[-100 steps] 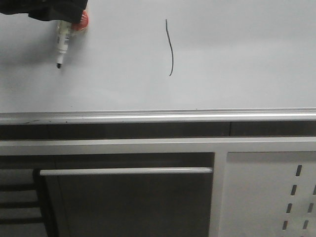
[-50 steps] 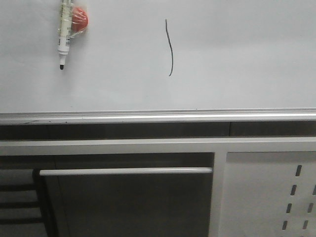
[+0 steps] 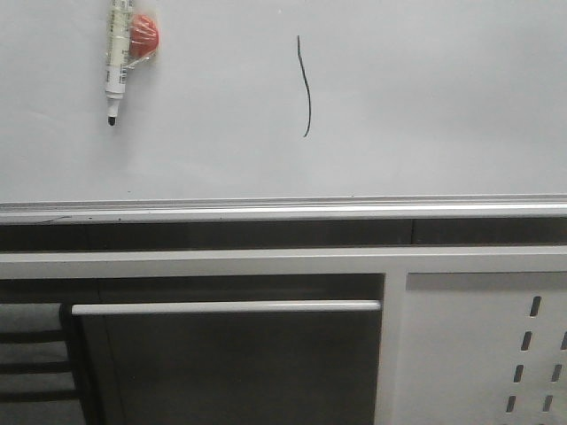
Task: Write number 1 on whiteboard
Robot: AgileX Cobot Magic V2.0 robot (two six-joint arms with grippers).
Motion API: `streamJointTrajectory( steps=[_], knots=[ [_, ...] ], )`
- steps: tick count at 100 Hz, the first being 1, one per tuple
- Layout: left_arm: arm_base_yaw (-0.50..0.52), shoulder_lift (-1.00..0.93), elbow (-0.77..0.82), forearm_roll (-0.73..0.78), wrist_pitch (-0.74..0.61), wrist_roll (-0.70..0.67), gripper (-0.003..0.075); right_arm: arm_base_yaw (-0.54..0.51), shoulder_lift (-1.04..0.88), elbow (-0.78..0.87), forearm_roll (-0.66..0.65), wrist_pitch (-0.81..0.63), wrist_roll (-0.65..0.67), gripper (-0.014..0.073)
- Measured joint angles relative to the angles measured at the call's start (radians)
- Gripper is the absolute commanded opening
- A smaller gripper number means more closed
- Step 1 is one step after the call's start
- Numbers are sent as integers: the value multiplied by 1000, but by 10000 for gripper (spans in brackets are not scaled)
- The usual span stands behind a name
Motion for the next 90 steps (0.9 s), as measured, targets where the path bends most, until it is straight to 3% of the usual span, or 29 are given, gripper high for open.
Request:
streamJointTrajectory(
  steps=[37,90],
  knots=[
    [0,-318,162,-24,16,0,-20,-2,-423,296,22,-49,0,-69],
    [0,-351,168,-32,16,0,-20,-2,-458,343,24,-49,2,-69]
  ],
)
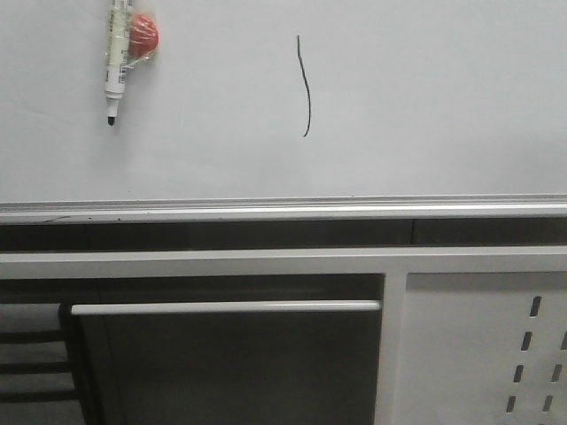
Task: Write number 1 on whiteboard
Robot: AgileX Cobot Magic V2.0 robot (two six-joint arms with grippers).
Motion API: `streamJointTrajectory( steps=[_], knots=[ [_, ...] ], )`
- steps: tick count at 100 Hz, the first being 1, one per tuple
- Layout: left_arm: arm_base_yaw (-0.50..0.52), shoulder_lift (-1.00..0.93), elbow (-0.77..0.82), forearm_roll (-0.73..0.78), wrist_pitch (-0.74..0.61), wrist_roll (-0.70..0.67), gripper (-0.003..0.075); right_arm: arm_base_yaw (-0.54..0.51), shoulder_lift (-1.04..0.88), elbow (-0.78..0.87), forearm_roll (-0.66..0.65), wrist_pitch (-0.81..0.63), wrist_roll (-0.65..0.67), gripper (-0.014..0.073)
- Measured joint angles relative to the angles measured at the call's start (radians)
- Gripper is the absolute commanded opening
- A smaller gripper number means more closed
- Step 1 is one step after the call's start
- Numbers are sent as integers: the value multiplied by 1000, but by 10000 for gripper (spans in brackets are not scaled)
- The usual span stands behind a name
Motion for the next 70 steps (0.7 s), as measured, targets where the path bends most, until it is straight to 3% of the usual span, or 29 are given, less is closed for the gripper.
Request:
streamJointTrajectory(
  steps=[53,61,70],
  knots=[
    [0,0,2,12,-2,-2,-20,0,0,0,0,0,0,-70],
    [23,0,5,123,-8,-78,-20,0,0,0,0,0,0,-69],
    [84,7,18,365,-39,-313,-20,0,0,0,0,0,0,-70]
  ],
)
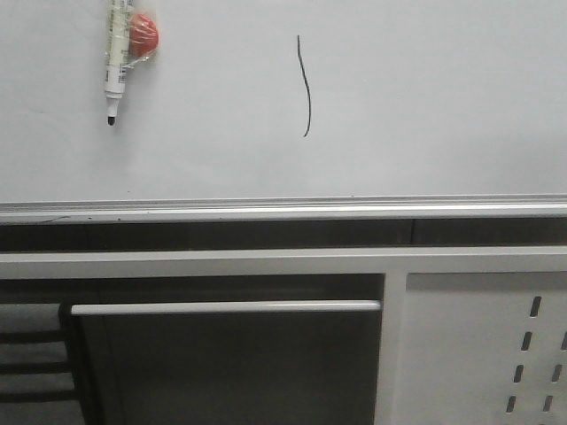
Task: Write number 1 on whiteboard
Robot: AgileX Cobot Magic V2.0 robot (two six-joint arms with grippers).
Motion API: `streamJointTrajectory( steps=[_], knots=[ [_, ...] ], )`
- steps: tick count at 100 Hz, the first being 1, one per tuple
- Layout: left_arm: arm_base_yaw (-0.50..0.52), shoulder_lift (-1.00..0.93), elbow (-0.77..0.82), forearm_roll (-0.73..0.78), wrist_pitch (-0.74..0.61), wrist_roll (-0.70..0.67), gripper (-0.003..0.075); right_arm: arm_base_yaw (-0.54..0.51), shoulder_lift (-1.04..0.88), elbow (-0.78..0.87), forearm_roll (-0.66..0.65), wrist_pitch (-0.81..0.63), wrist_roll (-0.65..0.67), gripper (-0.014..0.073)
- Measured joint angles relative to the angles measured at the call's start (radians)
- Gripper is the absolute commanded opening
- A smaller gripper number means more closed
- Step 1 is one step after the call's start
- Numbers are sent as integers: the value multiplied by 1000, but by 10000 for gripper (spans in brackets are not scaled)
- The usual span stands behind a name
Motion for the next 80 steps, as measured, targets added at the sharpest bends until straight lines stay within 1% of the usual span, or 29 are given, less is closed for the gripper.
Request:
streamJointTrajectory(
  steps=[4,9,11,16,22,26,31,43,48,54,66,80],
  knots=[
    [45,4,15,106,-8,-130,-20,0,0,0,0,0,0,-70],
    [108,9,37,284,-8,-285,-20,0,0,0,0,0,0,-70],
    [137,9,48,330,-1,-354,-20,0,0,0,0,0,0,-70],
    [206,9,72,512,17,-514,-20,0,0,0,0,0,0,-70],
    [292,-6,104,672,52,-706,-20,0,0,0,0,0,0,-70],
    [346,-27,122,764,72,-790,-20,0,0,0,0,0,0,-70],
    [401,-59,152,839,94,-883,-20,0,0,0,0,0,0,-69],
    [515,-136,216,925,118,-985,-20,0,0,0,0,0,0,-70],
    [550,-153,218,949,148,-1016,-20,0,0,0,0,0,0,-70],
    [583,-156,218,973,152,-1047,-20,0,0,0,0,0,0,-70],
    [604,-156,218,1000,221,-1084,-20,0,0,0,0,0,2,-69],
    [582,-156,218,1008,234,-1095,-20,0,0,0,2,0,2,-70]
  ],
)
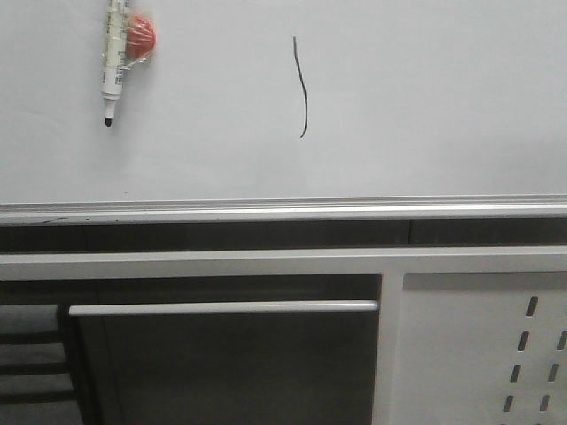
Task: Write number 1 on whiteboard
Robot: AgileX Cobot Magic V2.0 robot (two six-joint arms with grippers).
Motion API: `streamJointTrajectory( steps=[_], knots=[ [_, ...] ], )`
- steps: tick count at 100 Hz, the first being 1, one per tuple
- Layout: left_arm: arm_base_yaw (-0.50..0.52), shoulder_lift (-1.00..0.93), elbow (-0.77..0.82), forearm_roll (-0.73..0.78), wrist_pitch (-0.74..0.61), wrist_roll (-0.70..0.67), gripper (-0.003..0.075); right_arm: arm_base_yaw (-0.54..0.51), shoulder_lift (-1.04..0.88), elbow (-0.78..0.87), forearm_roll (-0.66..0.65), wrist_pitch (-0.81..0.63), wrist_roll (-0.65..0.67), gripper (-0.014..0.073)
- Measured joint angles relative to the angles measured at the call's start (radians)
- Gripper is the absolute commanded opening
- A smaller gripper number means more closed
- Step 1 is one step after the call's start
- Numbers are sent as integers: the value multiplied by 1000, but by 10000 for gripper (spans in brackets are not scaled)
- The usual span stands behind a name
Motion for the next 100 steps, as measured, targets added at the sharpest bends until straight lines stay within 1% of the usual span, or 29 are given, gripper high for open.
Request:
streamJointTrajectory(
  steps=[19,83,88,91,93,100],
  knots=[
    [-50,0,0,2,0,-2,-20,0,0,0,0,0,0,-70],
    [-52,0,0,4,0,-4,-20,0,0,2,-5,-7,0,-69],
    [-52,0,0,4,0,-4,-20,0,0,8,-46,-18,2,-70],
    [-52,0,0,4,0,-4,-20,0,0,14,-97,-31,22,-70],
    [-52,0,0,4,0,-4,-20,-2,0,19,-122,-39,48,-70],
    [-52,0,0,4,1,-4,-20,-9,0,51,-278,-97,183,-69]
  ],
)
